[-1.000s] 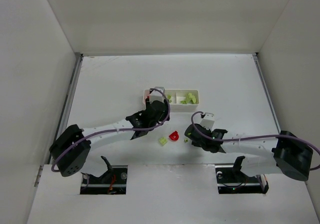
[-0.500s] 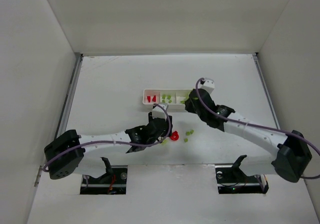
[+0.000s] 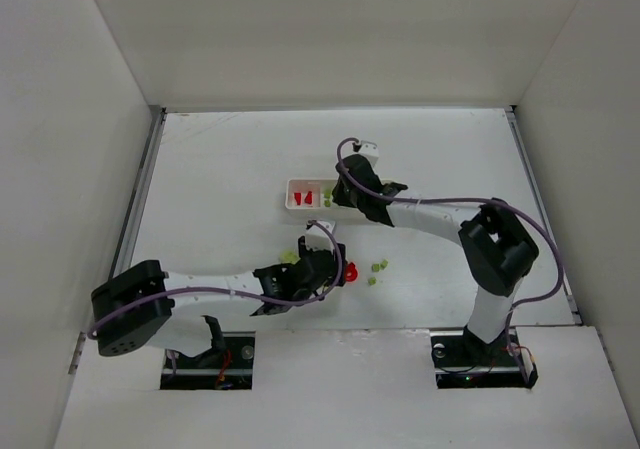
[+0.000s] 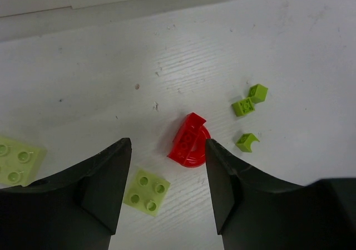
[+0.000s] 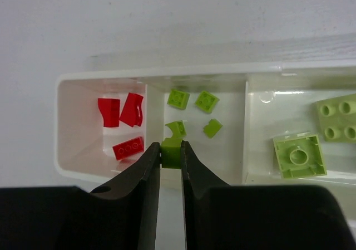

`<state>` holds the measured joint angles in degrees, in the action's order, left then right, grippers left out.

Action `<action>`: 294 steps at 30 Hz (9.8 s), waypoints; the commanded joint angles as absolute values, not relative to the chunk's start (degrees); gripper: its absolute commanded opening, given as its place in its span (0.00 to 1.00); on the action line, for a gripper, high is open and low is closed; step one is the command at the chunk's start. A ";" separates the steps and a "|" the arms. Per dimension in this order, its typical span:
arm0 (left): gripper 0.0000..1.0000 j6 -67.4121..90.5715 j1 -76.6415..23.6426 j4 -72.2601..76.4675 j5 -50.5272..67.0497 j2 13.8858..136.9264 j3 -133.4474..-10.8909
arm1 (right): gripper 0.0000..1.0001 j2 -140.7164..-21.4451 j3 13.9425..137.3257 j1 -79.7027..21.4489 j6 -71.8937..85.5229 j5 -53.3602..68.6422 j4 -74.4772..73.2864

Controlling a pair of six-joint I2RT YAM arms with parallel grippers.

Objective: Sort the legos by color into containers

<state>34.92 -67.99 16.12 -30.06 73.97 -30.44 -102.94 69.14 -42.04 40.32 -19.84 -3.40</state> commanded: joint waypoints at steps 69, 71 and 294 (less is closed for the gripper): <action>0.16 29.18 -39.25 14.76 -26.19 90.86 -54.66 | 0.31 -59.23 27.94 -47.49 38.06 -21.54 8.17; 0.17 28.66 -38.63 14.15 -25.93 93.42 -56.94 | 0.28 -60.37 29.52 -50.39 37.88 -18.39 8.52; 0.17 24.78 -73.87 30.59 -21.62 96.95 -40.43 | 0.17 -60.64 30.58 -41.88 42.80 -26.37 -2.03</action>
